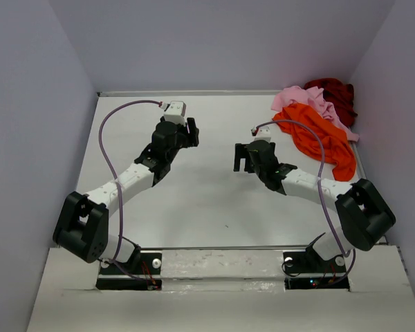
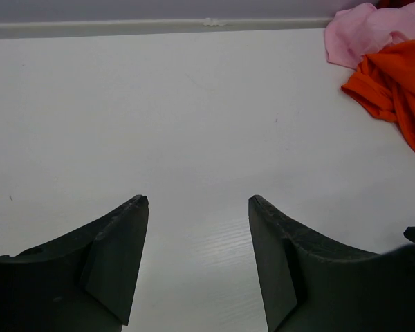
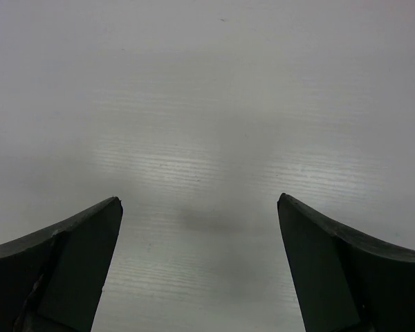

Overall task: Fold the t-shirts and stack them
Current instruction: Grab the tshirt from the pile

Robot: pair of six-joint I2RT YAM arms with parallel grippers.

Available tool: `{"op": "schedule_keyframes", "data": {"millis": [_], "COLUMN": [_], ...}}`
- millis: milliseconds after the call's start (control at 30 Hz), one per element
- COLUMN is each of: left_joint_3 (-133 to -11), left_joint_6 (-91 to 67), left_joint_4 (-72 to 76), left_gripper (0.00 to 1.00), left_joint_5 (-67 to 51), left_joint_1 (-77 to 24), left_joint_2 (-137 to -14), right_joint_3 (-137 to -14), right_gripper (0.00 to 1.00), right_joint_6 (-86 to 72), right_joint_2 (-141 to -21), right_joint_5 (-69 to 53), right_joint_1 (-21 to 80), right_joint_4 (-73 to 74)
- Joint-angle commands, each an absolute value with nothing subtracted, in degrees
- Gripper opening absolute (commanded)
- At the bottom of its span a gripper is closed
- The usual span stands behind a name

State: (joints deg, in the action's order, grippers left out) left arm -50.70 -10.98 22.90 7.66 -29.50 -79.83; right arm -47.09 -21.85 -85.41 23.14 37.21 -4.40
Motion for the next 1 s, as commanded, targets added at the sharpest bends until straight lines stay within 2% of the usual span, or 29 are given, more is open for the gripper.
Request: {"op": "schedule_keyframes", "data": {"millis": [0,633,700,767,967], "left_joint_3": [-53.3,-53.8,-53.9,-53.9,-54.1], "left_joint_6": [-10.9,-11.3,-11.5,-11.6,-12.3], "left_joint_4": [24.7,23.9,23.9,23.9,23.5], "left_gripper": [0.69,0.69,0.69,0.69,0.7], "left_joint_5": [7.4,7.1,6.9,6.7,5.4], "left_joint_1": [-29.2,-29.3,-29.2,-29.2,-29.2], "left_joint_2": [-78.7,-79.2,-78.8,-78.4,-76.6], "right_joint_3": [-46.8,-45.4,-44.6,-47.4,-56.3], "right_gripper": [1.0,1.0,1.0,1.0,0.99], "right_joint_6": [-21.8,-21.7,-21.6,-22.0,-29.6], "right_joint_2": [-83.2,-82.1,-81.1,-81.8,-89.5], "right_joint_5": [24.3,23.6,27.1,35.8,44.7], "right_joint_1": [37.7,37.7,37.7,37.7,31.8], "right_joint_4": [-7.5,-9.8,-10.1,-5.1,13.2]}}
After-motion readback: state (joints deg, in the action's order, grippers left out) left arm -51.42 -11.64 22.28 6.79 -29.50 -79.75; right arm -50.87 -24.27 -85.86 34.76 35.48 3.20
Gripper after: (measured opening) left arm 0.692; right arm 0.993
